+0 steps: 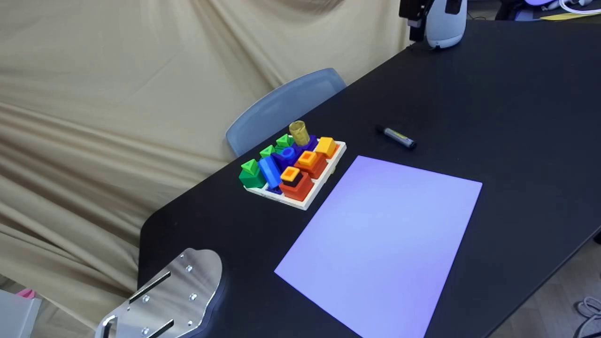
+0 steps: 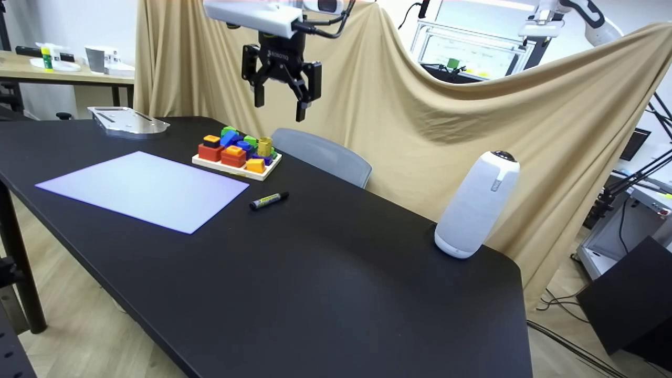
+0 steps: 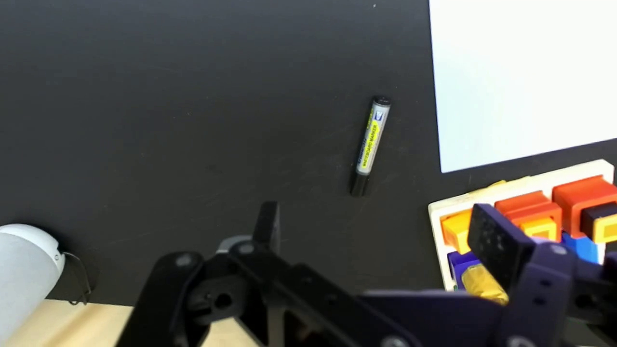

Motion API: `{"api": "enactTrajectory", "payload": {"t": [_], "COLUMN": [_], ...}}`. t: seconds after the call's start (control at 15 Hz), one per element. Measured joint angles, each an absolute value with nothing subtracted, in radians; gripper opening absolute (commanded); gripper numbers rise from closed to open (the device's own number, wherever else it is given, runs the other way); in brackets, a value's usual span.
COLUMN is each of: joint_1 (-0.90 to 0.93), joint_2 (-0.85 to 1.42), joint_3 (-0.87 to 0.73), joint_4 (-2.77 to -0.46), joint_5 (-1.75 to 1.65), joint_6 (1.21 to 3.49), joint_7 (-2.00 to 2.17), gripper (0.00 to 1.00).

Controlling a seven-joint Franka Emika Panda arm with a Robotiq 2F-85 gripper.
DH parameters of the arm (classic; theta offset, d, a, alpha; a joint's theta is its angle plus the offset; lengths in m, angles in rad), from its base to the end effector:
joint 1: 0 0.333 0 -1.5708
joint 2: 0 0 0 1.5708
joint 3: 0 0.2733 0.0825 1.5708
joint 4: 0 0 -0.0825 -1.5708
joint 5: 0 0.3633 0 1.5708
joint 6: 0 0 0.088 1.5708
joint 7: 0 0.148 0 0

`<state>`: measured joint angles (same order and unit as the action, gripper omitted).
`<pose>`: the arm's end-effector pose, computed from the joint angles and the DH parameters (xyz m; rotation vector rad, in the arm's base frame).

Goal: Put the black marker on the placemat, remove the marker from the placemat

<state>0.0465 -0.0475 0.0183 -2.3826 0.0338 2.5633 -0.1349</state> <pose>0.5069 0.0331 0.2938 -3.0967 -0.2695 -0.3571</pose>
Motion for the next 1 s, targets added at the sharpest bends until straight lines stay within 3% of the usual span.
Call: {"api": "enactTrajectory", "payload": {"t": [0.47,1.0], "joint_1": [0.061,0.048], "joint_2": [0.202,0.435], "joint_3": [0.1,0.107], "joint_4": [-2.347,-2.208], "joint_5": [0.228,0.181], "joint_6": [2.792,2.811], "joint_7": [-0.201,-0.179], "gripper": [1.0,1.0]}}
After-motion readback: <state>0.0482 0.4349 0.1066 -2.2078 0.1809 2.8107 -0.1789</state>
